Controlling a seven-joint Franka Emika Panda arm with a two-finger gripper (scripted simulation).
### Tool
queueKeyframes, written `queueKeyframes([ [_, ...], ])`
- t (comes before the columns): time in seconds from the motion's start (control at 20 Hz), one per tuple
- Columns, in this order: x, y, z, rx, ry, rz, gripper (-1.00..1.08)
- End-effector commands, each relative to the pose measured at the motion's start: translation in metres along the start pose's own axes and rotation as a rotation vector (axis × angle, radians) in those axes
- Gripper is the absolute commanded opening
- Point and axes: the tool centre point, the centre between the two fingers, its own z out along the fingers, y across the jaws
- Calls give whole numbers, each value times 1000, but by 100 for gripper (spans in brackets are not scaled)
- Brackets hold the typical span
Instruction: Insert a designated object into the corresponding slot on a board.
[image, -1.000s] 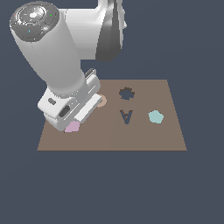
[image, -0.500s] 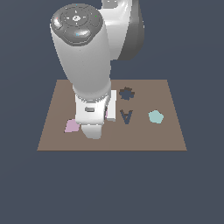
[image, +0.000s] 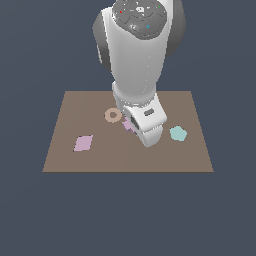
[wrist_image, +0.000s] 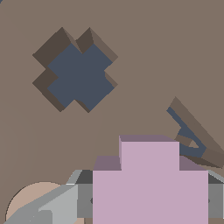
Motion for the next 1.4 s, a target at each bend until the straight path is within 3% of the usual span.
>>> queueKeyframes([
  [0.0,16,-3,-1,0,0,-136,-100],
  [0.3,46,-16,-1,0,0,-401,-100],
  [0.65,67,-32,-2,1,1,-616,-100],
  [1.0,77,-44,-2,1,1,-734,-100],
  [1.35,79,-46,-2,2,2,-760,-100],
])
